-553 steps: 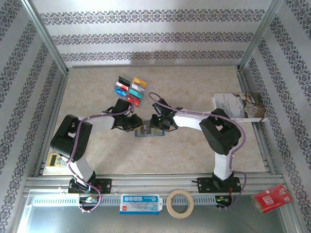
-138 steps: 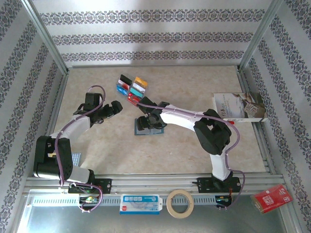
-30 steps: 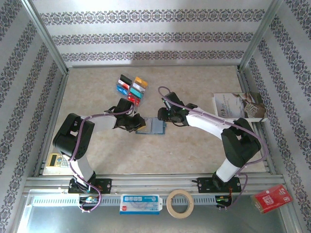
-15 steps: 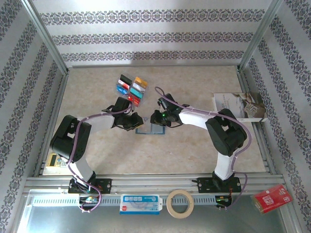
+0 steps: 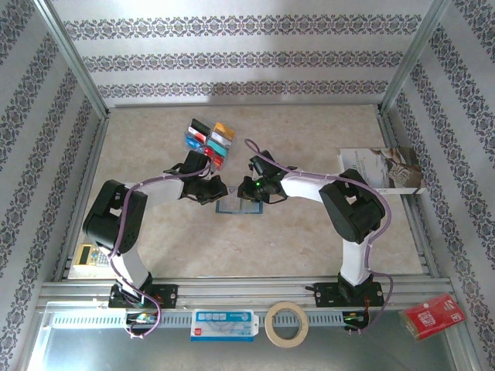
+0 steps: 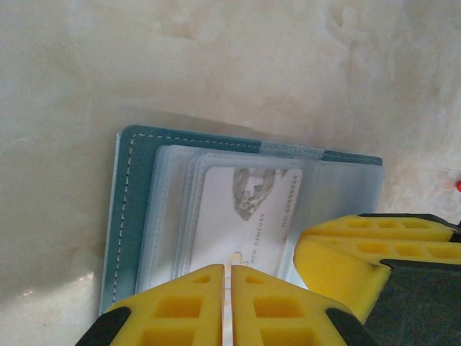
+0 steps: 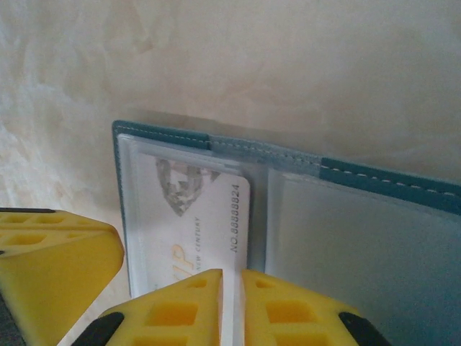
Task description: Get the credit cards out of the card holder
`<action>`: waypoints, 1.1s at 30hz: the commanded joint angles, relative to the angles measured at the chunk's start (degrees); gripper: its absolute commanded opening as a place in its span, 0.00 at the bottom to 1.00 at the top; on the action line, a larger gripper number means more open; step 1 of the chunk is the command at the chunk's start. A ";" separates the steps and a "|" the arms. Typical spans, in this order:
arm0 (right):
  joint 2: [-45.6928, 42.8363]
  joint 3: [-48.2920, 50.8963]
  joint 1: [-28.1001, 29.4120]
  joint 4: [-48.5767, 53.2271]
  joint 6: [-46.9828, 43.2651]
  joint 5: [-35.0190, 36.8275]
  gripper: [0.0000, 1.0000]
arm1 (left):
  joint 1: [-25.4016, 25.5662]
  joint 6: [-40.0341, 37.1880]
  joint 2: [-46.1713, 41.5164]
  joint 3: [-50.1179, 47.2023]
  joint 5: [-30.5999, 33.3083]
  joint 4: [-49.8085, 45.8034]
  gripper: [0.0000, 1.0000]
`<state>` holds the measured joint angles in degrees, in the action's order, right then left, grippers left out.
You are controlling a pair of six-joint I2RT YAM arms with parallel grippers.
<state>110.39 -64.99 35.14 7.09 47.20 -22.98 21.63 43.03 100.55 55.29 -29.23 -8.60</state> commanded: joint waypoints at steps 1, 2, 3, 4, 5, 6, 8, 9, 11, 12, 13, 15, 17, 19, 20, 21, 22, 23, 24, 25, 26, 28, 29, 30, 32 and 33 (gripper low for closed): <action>0.97 -1.13 0.47 -0.52 0.87 -1.03 0.16 | -0.64 -2.47 1.37 1.54 1.64 -3.19 0.12; 1.05 -0.99 0.51 -0.50 0.92 -0.86 0.16 | -0.67 -3.03 1.48 1.90 2.15 -3.90 0.12; 1.06 -0.67 0.52 -0.50 0.97 -0.77 0.16 | -0.68 -3.64 1.63 2.30 2.86 -4.57 0.12; 1.05 -0.36 0.54 -0.34 0.83 -0.55 0.16 | -0.63 -4.12 1.72 2.67 3.44 -5.23 0.12; 1.09 -0.15 0.54 -0.27 0.92 -0.41 0.16 | -0.63 -4.49 1.84 3.00 3.65 -5.54 0.12; 1.14 0.01 0.52 -0.24 0.76 -0.31 0.16 | -0.63 -4.72 1.85 3.24 3.70 -5.64 0.12; 1.14 0.24 0.54 -0.13 0.69 -0.17 0.16 | -0.63 -4.71 2.08 3.34 3.75 -5.50 0.12; 1.13 0.34 0.54 -0.11 0.70 -0.05 0.16 | -0.63 -4.71 2.23 3.35 3.70 -5.38 0.12; 1.19 0.38 0.48 0.13 0.61 0.28 0.15 | -0.71 -4.72 2.53 3.40 3.53 -5.28 0.12; 1.32 0.27 0.50 0.43 0.52 0.55 0.15 | -0.66 -4.62 2.63 3.36 3.41 -5.22 0.12; 1.40 0.07 0.51 1.09 0.44 1.06 0.15 | -0.64 -4.50 2.79 3.34 3.24 -5.19 0.12; 1.57 -0.46 0.64 3.17 0.35 2.93 0.12 | -0.70 -3.99 2.85 3.01 2.63 -4.61 0.12; 1.45 -0.62 0.72 4.17 0.17 4.32 0.11 | -0.70 -2.85 2.94 2.42 2.77 -4.08 0.12; 1.60 -0.57 0.69 4.17 0.17 4.20 0.11 | -0.70 -1.57 3.23 1.63 2.73 -3.37 0.12; 1.65 -0.66 0.72 4.13 0.09 4.09 0.11 | -0.64 -1.17 3.46 1.24 2.62 -2.98 0.12; 1.83 -0.81 0.78 4.03 0.03 3.69 0.12 | -0.69 -0.87 3.74 0.94 2.58 -2.82 0.12; 2.06 -0.88 0.77 3.73 0.00 2.95 0.12 | -0.67 -0.59 3.98 0.73 2.56 -2.76 0.12; 2.15 -0.77 0.81 3.12 0.01 2.31 0.12 | -0.68 -0.49 4.09 0.66 2.68 -2.87 0.12; 2.27 -0.61 0.81 2.22 0.08 1.31 0.12 | -0.70 -0.38 4.15 0.51 2.78 -2.96 0.12; 2.23 -0.45 0.70 1.47 0.25 0.49 0.13 | -0.64 -0.29 4.12 0.29 3.07 -3.08 0.12; 2.28 -0.24 0.65 0.99 0.45 0.10 0.13 | -0.66 -0.36 3.99 0.25 3.41 -3.32 0.12; 1.83 0.44 0.46 0.24 0.76 0.24 0.13 | -0.66 -0.48 3.94 0.00 4.37 -3.91 0.12; 1.41 0.90 0.30 -0.16 0.79 0.56 0.13 | -0.70 -0.66 3.89 0.02 4.68 -4.18 0.11; 0.79 1.47 0.13 -0.54 0.81 0.96 0.13 | -0.66 -0.85 3.99 -0.01 5.02 -4.46 0.11; -0.36 2.70 -0.47 -1.64 0.72 1.01 0.13 | -0.71 -1.18 4.05 -0.03 5.32 -4.80 0.11; -0.86 3.09 -0.75 -2.24 0.70 0.96 0.13 | -0.69 -1.26 4.19 0.00 5.33 -4.80 0.11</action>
<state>111.20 -63.70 34.96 6.90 47.86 -21.67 21.63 41.87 103.37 56.86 -26.55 -10.74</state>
